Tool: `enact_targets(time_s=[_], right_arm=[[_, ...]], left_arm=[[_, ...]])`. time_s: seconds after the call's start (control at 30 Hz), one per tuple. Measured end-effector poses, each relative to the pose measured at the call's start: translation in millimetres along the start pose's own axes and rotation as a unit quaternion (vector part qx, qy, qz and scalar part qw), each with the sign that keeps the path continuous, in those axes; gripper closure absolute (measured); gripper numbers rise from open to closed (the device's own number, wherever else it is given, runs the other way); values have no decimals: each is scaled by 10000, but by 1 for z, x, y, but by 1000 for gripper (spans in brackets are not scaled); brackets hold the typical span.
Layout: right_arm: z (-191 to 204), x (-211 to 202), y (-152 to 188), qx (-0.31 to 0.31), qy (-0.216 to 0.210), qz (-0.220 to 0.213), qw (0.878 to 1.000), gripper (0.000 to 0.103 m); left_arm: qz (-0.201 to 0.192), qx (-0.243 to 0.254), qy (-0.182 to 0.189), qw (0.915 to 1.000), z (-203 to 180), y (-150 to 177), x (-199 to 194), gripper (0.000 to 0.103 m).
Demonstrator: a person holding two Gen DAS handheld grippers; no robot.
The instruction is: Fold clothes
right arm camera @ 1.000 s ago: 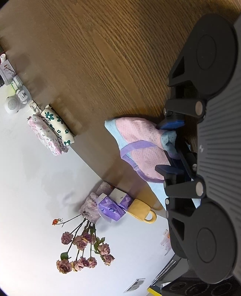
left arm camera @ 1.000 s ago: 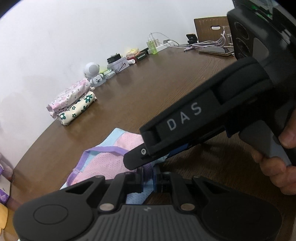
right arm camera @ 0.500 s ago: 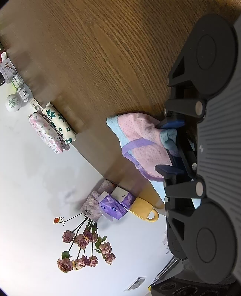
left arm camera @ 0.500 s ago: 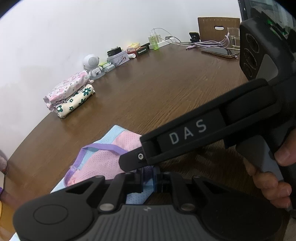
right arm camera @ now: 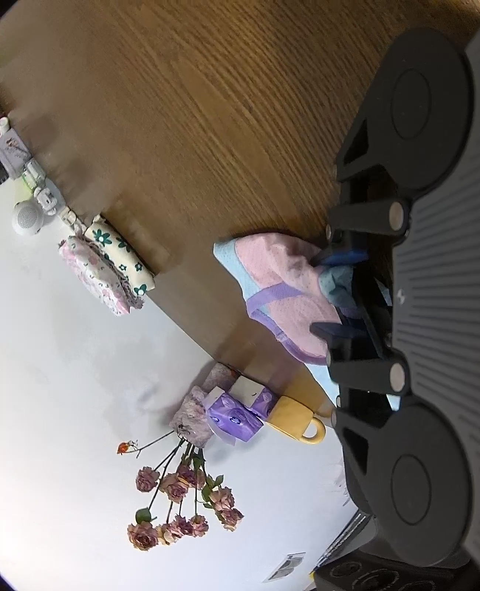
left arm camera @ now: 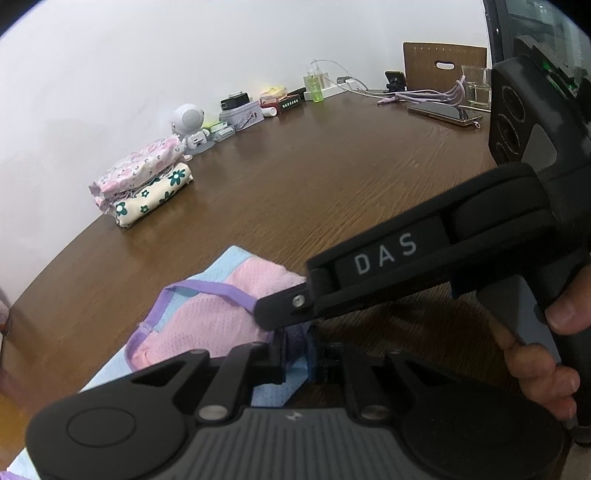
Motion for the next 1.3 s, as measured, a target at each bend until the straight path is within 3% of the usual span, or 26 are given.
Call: enact_targets(time_s=[0.03,0.13,0.57,0.63,0.67,0.73,0.9,1.0,1.17,1.3], right_arm=[[-1,0,0,32,10,0,10000,86],[-3,-1,0,74,29,2,10000,90],[-11,-2,3,586,12,-117,9982,87],[-12,0,3,670,-5,-139,9977,88],[-12,1,3,711,-22,-134,9974,95],[-12,2,3,643,48,-134,9978,97],[11,-5,-5,-342,576,-225,9975,98],[27,-6,-7,-909,890,-201,9917,98],[46,-7,-5,-1484,1202,-178,9814,98],[73,-2,-3,-2198,1385,-193,9655,98]], left_arm=[[-2,-10,-6,10000,0,1,-2,89],[-38,2,15,10000,-1,4,-7,84],[-156,-40,27,9999,6,18,-23,82],[-218,-153,52,9996,13,23,-33,81],[-253,-267,85,9993,19,25,-38,81],[-325,-556,146,9978,35,30,-49,76],[-387,-1247,-3,9914,89,40,-55,77],[-265,-1259,25,9917,105,40,-42,93],[48,-967,270,9949,101,41,-14,95],[29,-1028,428,9938,99,46,-8,96]])
Point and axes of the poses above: each gripper's, at about its wrist camera, not at the fingertips, and x roughly the way its jaws point, z to its left, y to its underside, the point moved 7 cm from there along x, roughly the way its jaws point, and after that the axes turned 6 degrees about z, right-handed, at the moved point
